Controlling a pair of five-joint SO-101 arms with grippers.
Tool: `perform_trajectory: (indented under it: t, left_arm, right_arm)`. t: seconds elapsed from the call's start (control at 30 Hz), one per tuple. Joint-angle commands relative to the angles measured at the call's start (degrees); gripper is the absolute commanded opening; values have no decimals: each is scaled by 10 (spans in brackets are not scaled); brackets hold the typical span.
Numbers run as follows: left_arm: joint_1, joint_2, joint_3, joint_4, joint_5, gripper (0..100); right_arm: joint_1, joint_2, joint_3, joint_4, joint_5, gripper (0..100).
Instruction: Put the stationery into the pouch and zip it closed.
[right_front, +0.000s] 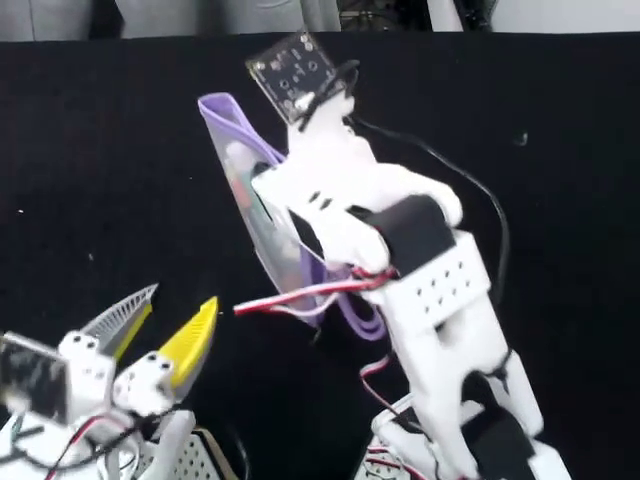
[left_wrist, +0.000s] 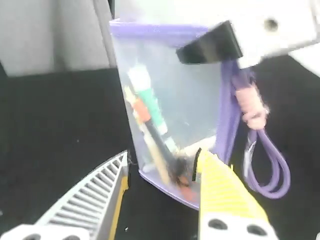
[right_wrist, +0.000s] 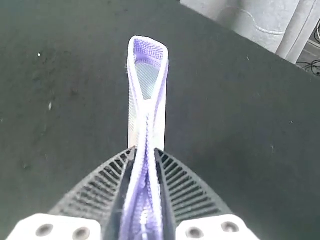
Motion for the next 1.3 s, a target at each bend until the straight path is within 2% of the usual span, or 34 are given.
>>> perform_trajectory:
  t: [0.0,0.2,0.3,0.4,0.5,0.7,0.77,0.93,1.07,1.27]
  left_arm:
    - [51,9,27,-17,-6,228]
    - [209,-16,52,-44,-6,225]
    - [259,-13,69,-58,-5,226]
    - [287,-13,116,-105,-4,227]
    - [269,-13,196,-169,-5,227]
    - [156,-13,323,-328,-1,225]
    - [137,-13,348,-364,-1,224]
    - [145,-13,388,-411,7,224]
    - [174,-12,402,-433,58,224]
    - [215,-12,399,-440,76,224]
  right_arm:
    - [-9,29,-80,-23,-22,11]
    - [-25,110,-175,-18,-41,11]
    - [-25,138,-211,-18,-55,11]
    - [-25,159,-233,-18,-58,11]
    - [-25,165,-246,-18,-58,11]
    - [-25,164,-272,-18,-58,11]
    - [-26,166,-275,-18,-58,11]
    - [-28,165,-275,-20,-58,11]
    - [-28,165,-275,-22,-63,11]
    - [-28,167,-275,-24,-79,11]
